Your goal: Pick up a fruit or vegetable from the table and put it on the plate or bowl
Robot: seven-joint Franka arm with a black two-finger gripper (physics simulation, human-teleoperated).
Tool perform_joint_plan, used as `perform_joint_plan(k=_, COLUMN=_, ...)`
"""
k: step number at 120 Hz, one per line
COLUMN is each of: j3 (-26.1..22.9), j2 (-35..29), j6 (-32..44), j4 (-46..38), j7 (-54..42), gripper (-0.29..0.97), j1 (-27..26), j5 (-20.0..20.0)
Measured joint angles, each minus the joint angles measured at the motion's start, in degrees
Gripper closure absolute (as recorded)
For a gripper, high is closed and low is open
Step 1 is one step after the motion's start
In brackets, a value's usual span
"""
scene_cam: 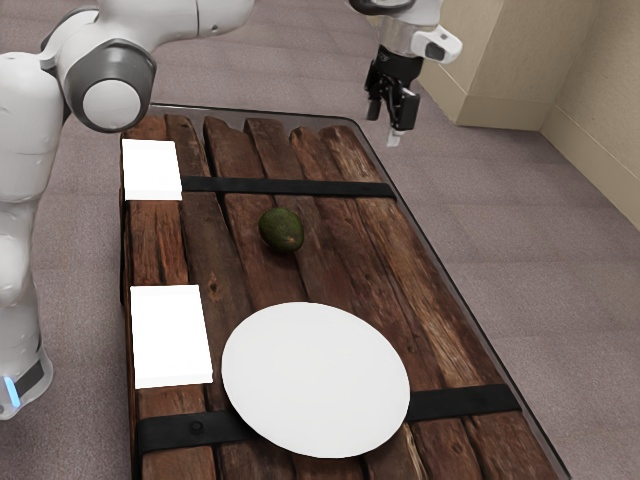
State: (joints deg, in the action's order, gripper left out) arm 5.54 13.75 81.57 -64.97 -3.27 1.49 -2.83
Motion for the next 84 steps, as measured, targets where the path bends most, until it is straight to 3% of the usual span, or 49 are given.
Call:
perform_joint_plan(k=15, j3=-0.3, j2=-0.3, j6=0.4, j4=0.0, j7=0.0, gripper=0.00, j1=-0.3, j5=-0.1)
perform_joint_plan(k=24, j3=-0.6, j2=-3.2, j6=0.1, j4=-2.2, j7=-1.6, gripper=0.00, j1=-3.1, j5=0.1)
perform_joint_plan(k=39, j3=3.2, j2=-15.4, j6=5.5, j4=-26.6, j7=-8.1, gripper=0.00, j1=-6.3, j5=0.7)
perform_joint_plan(k=52, j3=5.6, j2=-17.4, j6=10.8, j4=-34.1, j7=-13.2, gripper=0.00, j1=-5.0, j5=1.1)
perform_joint_plan(k=66, j3=5.3, j2=-17.4, j6=15.3, j4=-37.2, j7=-17.8, gripper=0.00, j1=-3.1, j5=2.3)
perform_joint_plan(k=80, j3=5.2, j2=-13.3, j6=16.0, j4=-33.3, j7=-22.0, gripper=0.00, j1=-6.1, j5=2.6)
perform_joint_plan(k=84, j3=7.1, j2=-13.4, j6=15.9, j4=-34.3, j7=-23.1, gripper=0.00, j1=-9.0, j5=2.6)
